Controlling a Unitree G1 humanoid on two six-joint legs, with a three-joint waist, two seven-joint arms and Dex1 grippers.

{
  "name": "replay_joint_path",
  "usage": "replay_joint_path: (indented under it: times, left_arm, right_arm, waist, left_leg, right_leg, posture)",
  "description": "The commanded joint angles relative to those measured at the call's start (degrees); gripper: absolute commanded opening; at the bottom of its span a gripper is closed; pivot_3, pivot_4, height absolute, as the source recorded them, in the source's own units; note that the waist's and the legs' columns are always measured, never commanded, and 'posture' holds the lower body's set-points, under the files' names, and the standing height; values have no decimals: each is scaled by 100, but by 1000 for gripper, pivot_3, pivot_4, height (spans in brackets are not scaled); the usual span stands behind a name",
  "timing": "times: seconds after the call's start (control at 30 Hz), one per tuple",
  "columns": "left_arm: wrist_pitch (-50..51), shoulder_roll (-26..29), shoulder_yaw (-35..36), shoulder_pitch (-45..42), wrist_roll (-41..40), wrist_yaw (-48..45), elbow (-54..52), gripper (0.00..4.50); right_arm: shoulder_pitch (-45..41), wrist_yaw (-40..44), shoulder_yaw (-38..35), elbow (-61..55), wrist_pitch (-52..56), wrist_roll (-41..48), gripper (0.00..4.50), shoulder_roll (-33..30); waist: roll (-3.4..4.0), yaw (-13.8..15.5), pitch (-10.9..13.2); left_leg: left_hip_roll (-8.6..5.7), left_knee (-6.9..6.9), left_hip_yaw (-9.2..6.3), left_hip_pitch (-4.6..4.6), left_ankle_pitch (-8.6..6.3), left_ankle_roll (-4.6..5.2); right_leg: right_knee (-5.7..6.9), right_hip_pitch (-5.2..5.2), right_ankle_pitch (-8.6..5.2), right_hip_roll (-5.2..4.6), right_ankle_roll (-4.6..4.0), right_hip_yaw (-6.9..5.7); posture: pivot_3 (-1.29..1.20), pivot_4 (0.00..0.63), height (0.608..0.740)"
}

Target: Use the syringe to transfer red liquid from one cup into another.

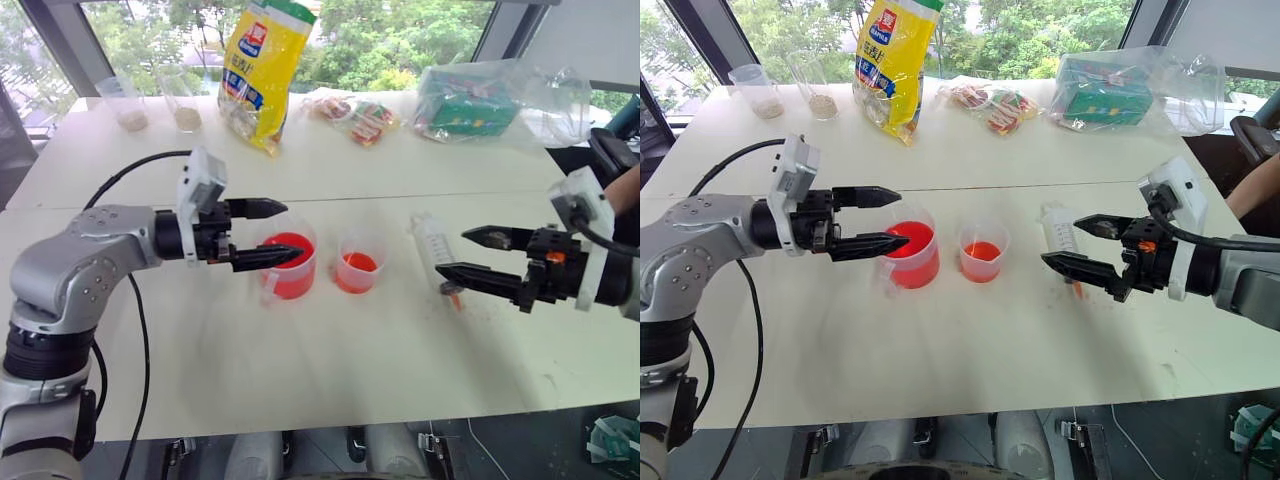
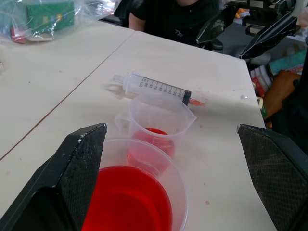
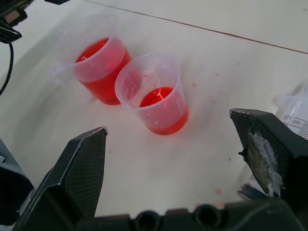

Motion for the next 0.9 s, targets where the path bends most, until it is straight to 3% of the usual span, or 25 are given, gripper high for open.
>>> replay_joint_path:
  times: [0.03, 0.53, 0.73, 0.9]
  left_arm:
    - [-51, -2, 110, -106, 19, 94, -26, 4500]
    - [-69, 33, 193, -94, -144, 73, -52, 4500]
    - [-127, -72, 125, -131, -87, 114, -48, 4500]
    - [-237, -169, 62, -117, 36, 84, 3, 4500]
  right_arm:
    - [-23, 8, -128, 2, -200, 61, 4429, -60]
    - [-175, -832, 643, 227, -79, -330, 4429, -22]
    - [-729, -1373, 1168, 801, 425, -577, 4429, -19]
    - [-1853, -1523, 2190, 2104, 792, -1304, 4429, 421]
  waist:
    - [0, 0, 0]
    - [0, -1, 0]
    - [0, -4, 0]
    - [0, -34, 0]
  left_leg:
    - [0, 0, 0, 0, 0, 0]
    - [0, 0, 1, 0, 0, 0]
    - [0, 0, 2, 0, 0, 0]
    - [0, 1, 5, 1, 0, 0]
  right_leg:
    - [0, 0, 0, 0, 0, 0]
    - [-6, 3, 1, 0, 0, 0]
    - [-7, 3, 1, 0, -1, 1]
    - [-8, 3, 2, 1, -3, 3]
  posture:
    - [0, 150, 740]
    - [0, 150, 740]
    - [0, 150, 740]
    - [0, 150, 740]
